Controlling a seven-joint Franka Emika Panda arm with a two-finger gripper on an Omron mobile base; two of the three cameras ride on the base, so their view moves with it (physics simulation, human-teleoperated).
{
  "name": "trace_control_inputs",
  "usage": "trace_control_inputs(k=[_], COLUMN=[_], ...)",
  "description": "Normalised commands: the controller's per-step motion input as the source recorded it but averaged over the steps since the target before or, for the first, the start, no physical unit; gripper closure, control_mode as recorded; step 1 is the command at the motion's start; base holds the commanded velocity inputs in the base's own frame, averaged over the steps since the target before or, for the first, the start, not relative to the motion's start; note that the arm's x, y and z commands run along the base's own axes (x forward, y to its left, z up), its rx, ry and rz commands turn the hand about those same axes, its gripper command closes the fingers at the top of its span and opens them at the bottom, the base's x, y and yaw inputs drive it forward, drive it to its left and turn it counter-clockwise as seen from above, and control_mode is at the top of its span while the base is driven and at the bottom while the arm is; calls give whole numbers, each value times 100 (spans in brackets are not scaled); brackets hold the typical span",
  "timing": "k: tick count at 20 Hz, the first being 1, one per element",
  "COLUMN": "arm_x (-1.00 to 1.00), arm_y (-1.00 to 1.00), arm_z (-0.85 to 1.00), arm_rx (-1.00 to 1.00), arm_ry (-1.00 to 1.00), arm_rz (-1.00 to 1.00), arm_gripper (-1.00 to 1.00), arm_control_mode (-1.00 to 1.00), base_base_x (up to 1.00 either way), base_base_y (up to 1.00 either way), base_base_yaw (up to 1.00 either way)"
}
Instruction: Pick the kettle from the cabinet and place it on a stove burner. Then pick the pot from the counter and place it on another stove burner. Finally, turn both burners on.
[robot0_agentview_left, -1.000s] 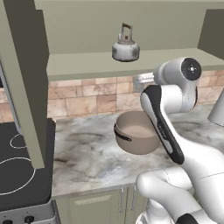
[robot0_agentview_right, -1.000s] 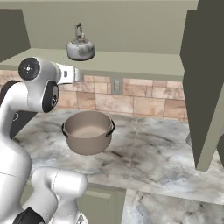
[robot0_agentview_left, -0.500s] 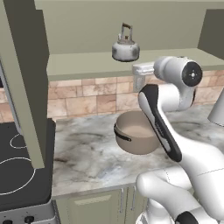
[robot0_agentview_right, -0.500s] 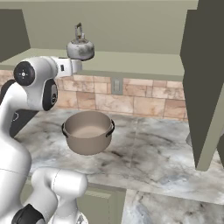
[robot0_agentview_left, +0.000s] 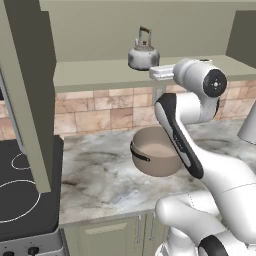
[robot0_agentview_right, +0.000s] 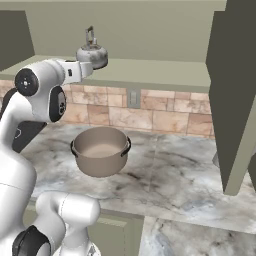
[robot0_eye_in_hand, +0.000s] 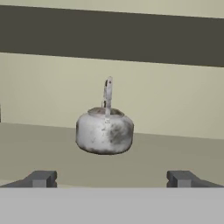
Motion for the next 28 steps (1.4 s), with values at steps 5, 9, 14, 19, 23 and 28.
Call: trace_control_inputs(k=[5,9,14,19,23,28], arm_x=[0,3,22,31,25,23], arm_y=[0,0,0,0,0,0], arm_z=[0,0,0,3,15,24], arm_rx=[0,0,0,0,0,-5], arm_ry=[0,0,0,0,0,0], arm_rz=[0,0,0,0,0,0], arm_gripper=[-100,-100,-100,-100,-100,-100], arm_control_mode=[-100,-100,-100,-100,-100,-100], base_base_x=[0,0,0,0,0,0], base_base_y=[0,0,0,0,0,0], base_base_yaw=[0,0,0,0,0,0])
